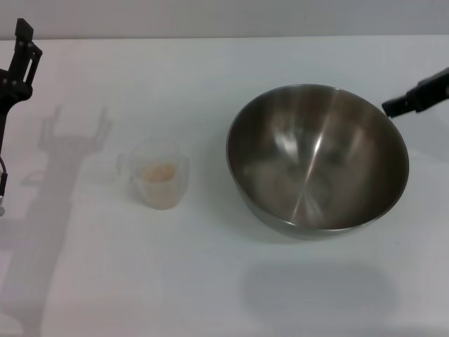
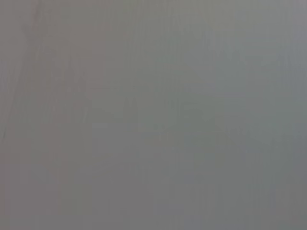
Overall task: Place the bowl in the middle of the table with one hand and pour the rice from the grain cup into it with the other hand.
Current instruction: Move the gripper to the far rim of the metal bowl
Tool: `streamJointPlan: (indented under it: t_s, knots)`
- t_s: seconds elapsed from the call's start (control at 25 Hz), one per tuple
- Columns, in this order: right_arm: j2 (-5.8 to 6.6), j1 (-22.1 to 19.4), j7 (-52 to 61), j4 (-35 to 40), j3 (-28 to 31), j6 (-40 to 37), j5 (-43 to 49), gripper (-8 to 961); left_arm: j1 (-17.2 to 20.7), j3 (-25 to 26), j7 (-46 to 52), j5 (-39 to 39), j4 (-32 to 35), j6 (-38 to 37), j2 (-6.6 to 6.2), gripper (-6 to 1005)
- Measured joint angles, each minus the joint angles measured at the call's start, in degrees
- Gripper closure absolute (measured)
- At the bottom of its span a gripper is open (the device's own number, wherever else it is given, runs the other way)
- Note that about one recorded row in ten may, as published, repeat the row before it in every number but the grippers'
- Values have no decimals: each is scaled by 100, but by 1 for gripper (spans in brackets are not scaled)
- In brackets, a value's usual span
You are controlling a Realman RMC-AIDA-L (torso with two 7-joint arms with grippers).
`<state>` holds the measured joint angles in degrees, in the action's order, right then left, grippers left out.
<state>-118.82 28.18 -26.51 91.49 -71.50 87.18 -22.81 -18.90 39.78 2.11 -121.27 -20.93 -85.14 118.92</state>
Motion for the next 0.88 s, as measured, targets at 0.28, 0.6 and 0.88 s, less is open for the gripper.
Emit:
streamJointPlan:
  t_s: [0.28, 0.6, 0.88]
  knots:
    - [-5, 57, -251, -473, 84, -157, -20, 264, 12, 1, 0, -2, -23, -12, 3, 164]
    - [-13, 178, -452, -954, 111, -372, -147, 277, 8, 3, 0, -2, -34, -12, 8, 164]
    - [-20, 308, -523, -1352, 140, -482, -248, 289, -13, 13, 0, 8, -9, -12, 9, 165]
